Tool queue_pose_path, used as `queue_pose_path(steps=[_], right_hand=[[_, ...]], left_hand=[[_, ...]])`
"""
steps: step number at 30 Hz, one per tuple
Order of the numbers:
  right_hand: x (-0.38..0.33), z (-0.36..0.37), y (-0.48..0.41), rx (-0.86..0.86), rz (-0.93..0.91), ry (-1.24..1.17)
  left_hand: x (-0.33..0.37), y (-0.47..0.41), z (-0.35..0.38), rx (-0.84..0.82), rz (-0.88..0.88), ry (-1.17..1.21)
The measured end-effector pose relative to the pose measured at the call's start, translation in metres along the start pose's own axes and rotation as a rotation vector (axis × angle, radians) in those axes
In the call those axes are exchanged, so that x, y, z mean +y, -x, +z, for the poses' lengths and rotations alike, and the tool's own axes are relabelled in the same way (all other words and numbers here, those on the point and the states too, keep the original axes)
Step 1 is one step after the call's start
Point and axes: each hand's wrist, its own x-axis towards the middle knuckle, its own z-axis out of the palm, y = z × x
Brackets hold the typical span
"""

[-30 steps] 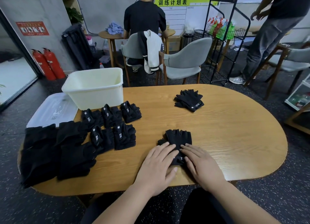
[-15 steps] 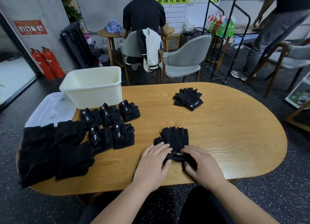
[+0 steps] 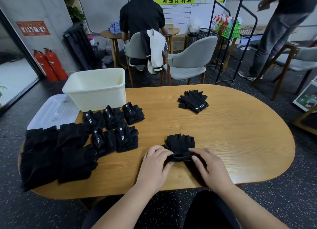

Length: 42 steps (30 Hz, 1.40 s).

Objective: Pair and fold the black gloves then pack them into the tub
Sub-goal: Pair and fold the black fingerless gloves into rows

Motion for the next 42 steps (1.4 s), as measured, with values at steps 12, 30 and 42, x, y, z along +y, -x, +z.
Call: queue_pose_path(steps=[12,30,42], right_hand=[[0.001,-0.001,-0.009,-0.041,0.210,-0.122],[0.005,0.028,-0.008,0.153,-0.106,0.460],[0.007,0.029,-0.022,-0.311,-0.067,0.594]], left_hand=[[-0.002,0.001,-0.005,0.034,-0.208,0.209],[0.005,0.002,0.012,0.030,0.154,-0.302],[0.010,0.001,0.008,-0.260,0.230,-0.384]])
